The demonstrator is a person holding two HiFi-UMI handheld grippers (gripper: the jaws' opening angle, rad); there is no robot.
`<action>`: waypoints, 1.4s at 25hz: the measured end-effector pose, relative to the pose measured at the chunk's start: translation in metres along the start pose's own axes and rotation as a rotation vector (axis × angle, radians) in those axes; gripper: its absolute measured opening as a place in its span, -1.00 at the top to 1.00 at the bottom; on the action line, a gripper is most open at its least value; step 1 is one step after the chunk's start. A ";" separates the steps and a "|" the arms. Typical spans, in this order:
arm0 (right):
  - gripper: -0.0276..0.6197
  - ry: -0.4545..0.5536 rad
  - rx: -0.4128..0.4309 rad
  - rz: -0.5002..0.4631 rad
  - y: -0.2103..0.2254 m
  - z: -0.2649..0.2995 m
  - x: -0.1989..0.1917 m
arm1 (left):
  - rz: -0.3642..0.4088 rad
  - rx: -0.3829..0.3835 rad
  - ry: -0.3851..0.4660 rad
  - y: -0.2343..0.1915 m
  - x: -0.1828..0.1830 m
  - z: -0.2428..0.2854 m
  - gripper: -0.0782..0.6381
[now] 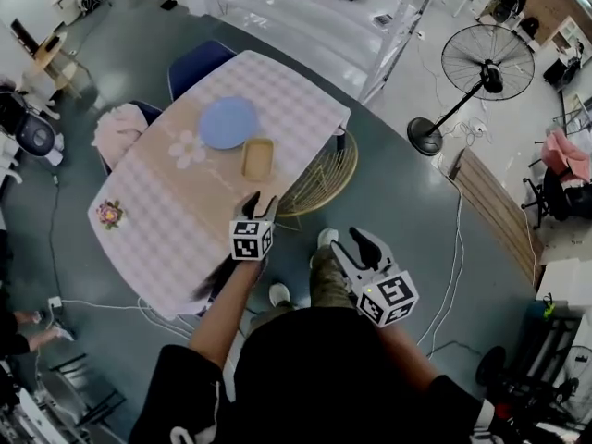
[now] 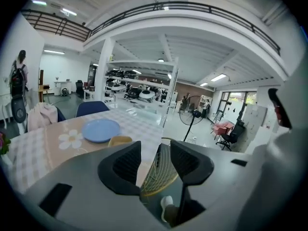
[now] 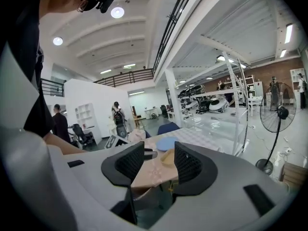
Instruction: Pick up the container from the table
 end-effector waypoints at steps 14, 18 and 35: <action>0.40 0.007 0.141 -0.090 0.165 0.139 0.047 | 0.119 0.196 -0.352 -0.071 -0.045 0.209 0.30; 0.40 -0.039 0.152 -0.061 0.187 0.152 0.037 | 0.105 0.258 -0.420 -0.097 -0.066 0.235 0.30; 0.41 -0.023 0.117 -0.066 0.208 0.186 0.056 | 0.119 0.269 -0.409 -0.082 -0.026 0.189 0.73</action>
Point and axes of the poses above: the fingertips, and each gripper's own axes: z forward along the fingers, y to its right, x out of its top, the point moved 2 cm from there along -z, backward along the fingers, and after that the axes turned 7 degrees about y, right-handed, at the moved point
